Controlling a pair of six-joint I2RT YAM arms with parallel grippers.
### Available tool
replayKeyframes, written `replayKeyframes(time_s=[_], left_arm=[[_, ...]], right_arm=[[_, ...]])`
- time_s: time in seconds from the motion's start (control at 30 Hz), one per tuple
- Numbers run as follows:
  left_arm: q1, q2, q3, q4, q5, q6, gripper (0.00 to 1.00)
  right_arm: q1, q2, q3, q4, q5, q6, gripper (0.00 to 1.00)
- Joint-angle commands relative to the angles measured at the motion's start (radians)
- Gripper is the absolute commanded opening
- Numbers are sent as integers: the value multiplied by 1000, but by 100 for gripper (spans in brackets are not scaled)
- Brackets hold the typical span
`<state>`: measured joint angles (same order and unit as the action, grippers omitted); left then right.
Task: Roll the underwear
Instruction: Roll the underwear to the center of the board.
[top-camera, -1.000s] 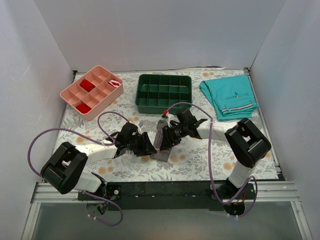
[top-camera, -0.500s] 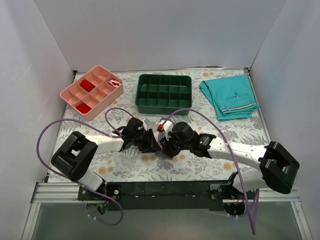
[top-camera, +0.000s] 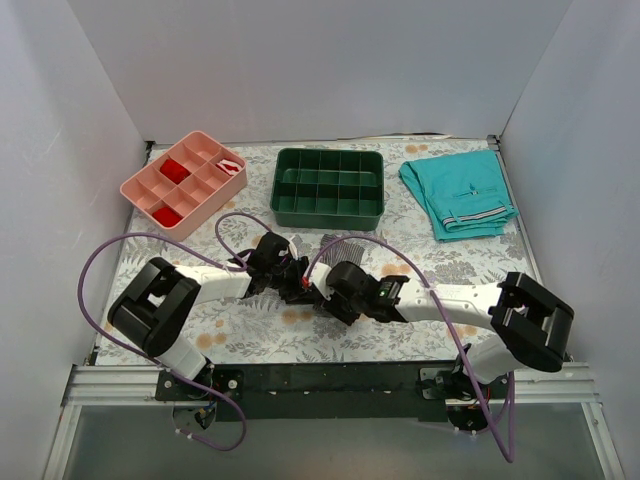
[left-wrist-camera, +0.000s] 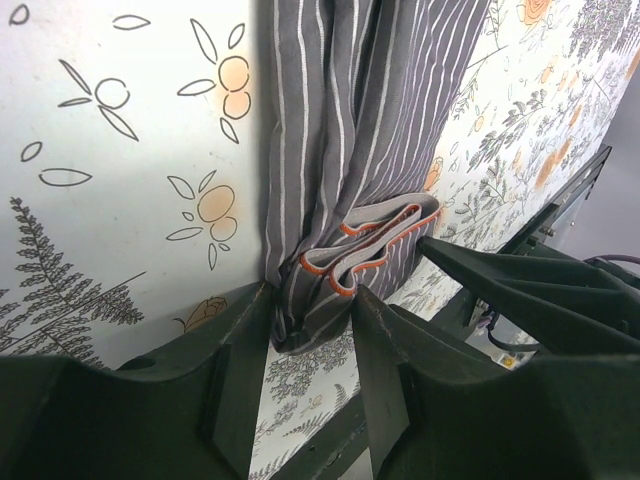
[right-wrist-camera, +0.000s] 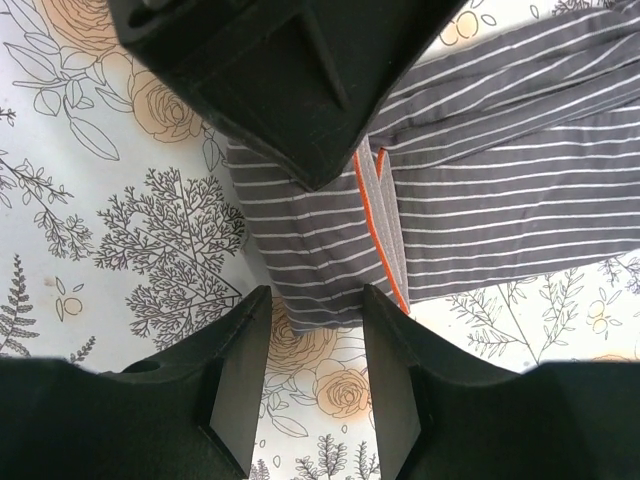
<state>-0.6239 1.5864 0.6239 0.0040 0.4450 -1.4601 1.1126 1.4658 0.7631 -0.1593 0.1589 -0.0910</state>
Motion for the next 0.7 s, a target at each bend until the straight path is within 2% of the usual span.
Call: replayKeyframes(time_s=[0.0, 0.4, 0.67], left_arm=[[-8, 81, -73, -228, -177, 89, 39], [-7, 73, -69, -249, -183, 84, 40], [78, 70, -66, -256, -175, 75, 40]], right_arm=[[16, 22, 28, -8, 27, -46, 50], [26, 182, 73, -97, 18, -32, 52], [47, 208, 51, -132, -30, 4, 54]])
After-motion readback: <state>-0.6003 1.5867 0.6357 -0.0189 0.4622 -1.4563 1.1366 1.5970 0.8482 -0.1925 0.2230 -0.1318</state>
